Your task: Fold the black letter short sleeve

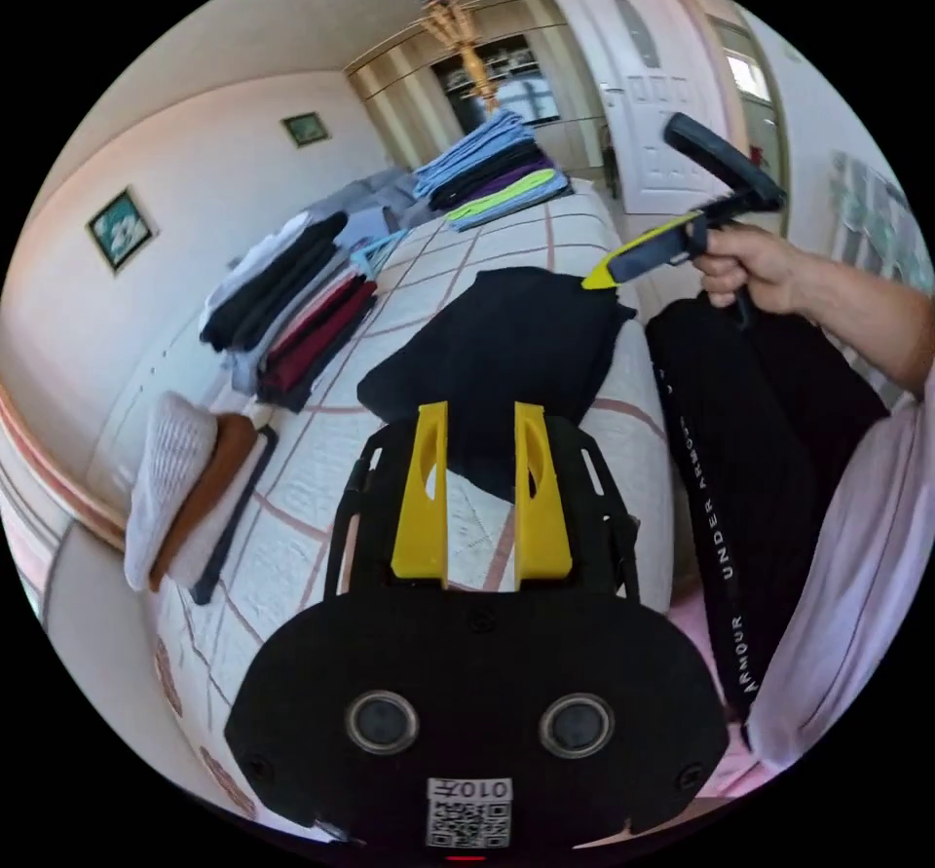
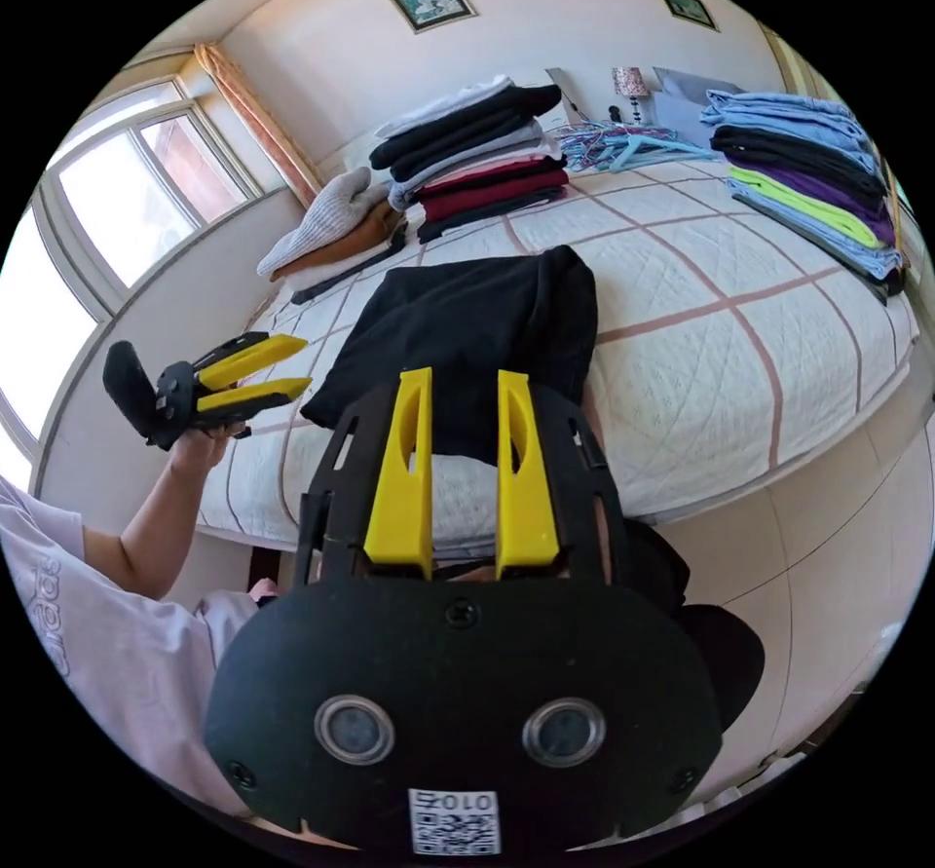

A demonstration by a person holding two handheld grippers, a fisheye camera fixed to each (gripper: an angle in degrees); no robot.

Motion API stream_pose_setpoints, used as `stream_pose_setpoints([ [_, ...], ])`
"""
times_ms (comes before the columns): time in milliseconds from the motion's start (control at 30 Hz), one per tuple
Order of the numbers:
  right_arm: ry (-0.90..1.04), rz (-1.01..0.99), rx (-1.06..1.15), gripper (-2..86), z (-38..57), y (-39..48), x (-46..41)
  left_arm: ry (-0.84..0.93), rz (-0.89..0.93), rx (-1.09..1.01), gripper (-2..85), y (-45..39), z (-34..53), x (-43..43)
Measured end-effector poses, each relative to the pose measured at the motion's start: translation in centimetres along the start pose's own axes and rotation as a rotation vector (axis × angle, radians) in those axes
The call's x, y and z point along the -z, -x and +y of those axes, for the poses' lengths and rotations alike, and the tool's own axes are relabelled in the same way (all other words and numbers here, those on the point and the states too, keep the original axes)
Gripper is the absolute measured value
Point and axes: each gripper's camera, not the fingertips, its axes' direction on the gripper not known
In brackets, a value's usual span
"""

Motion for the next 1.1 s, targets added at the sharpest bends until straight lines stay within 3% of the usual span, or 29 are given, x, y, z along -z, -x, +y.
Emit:
stream_pose_setpoints([
  [133,-0.047,-0.081,-0.054,9.7,0.3,-0.5,1.2,0.055,-0.072,-0.239,10.0,-6.2,-3.2,-0.9],
  [300,-0.053,-0.078,-0.032,9.6,0.1,-0.1,2.5,0.083,-0.064,-0.351,10.0,-12.0,-6.3,-4.0],
  [700,-0.079,-0.117,-0.088,9.2,-0.1,-5.2,5.9,0.1,-0.269,-0.479,3.5,-20.1,-5.7,-7.7],
  [767,-0.066,-0.124,-0.103,9.9,-0.4,-6.5,6.2,0.077,-0.269,-0.461,1.9,-20.3,-5.2,-7.6],
  [833,-0.016,-0.159,-0.132,10.8,-0.7,-7.9,6.3,0.087,-0.146,-0.347,0.7,-18.5,-5.0,-8.1],
  [1000,0.144,-0.458,-0.21,14.4,-1.2,-11.9,5.9,0.079,0.165,-0.039,0.0,-11.2,-4.3,-9.3],
  [1100,0.096,-0.6,-0.282,16.5,-1.2,-13.9,5.9,0.066,0.199,0.019,-0.1,-9.2,-3.6,-9.5],
])
